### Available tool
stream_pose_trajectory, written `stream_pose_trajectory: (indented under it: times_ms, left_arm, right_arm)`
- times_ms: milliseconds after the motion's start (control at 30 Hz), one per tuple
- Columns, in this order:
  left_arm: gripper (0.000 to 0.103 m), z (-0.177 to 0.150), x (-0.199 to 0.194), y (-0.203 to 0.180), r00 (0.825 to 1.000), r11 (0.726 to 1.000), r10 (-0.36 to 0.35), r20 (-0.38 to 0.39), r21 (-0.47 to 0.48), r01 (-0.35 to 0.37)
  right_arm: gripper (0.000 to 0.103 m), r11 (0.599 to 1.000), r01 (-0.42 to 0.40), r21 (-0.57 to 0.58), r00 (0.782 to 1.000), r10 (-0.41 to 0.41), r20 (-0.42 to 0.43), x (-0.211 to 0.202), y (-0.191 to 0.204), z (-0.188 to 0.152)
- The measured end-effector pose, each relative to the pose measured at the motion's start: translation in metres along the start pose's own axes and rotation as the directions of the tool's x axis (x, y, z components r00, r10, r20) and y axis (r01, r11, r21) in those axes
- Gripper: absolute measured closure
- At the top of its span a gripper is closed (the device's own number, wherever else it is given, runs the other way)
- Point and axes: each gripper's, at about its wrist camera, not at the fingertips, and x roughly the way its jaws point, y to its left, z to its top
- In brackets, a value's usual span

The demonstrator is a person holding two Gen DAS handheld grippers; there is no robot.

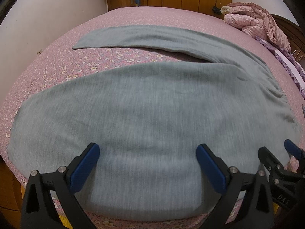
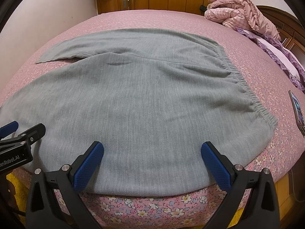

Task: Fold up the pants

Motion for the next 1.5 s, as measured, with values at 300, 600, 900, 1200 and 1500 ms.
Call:
stream_pose_trajectory:
  times_ms: [300,600,900,1200,1500]
  left_arm:
    - [0.000,0.0000,-0.0009,-0.0003,1.000,1.000,0.000,-0.001,0.000,0.000]
    - [0.000,-0.0009,-0.0011,-0.0005,1.000,1.000,0.000,0.003,-0.002,0.000]
    - [0.000,-0.0001,-0.0004,0.0026,1.000,1.000,-0.005,-0.002,-0.006,0.005]
    - [0.000,-0.0006,-0.0002,0.0030,1.000,1.000,-0.009,0.001,0.009,0.009]
    - [0.000,0.0018,-0.0030,0.0013,1.000,0.999,-0.017,-0.015,0.029,0.018]
  right_arm:
    - [0.000,1.000,0.001,0.000,1.000,-0.001,0.000,0.0002,-0.0002,-0.0005]
    - [0.000,1.000,0.000,0.006,1.000,0.000,0.002,0.0003,-0.0014,-0.0015]
    - [0.000,1.000,0.002,0.008,1.000,-0.002,-0.004,-0.0007,-0.0005,-0.0015]
    - [0.000,1.000,0.000,0.005,1.000,0.000,-0.002,0.0002,-0.0010,-0.0004]
    - [0.000,1.000,-0.019,-0.019,1.000,0.019,0.001,-0.0039,-0.0017,0.0006]
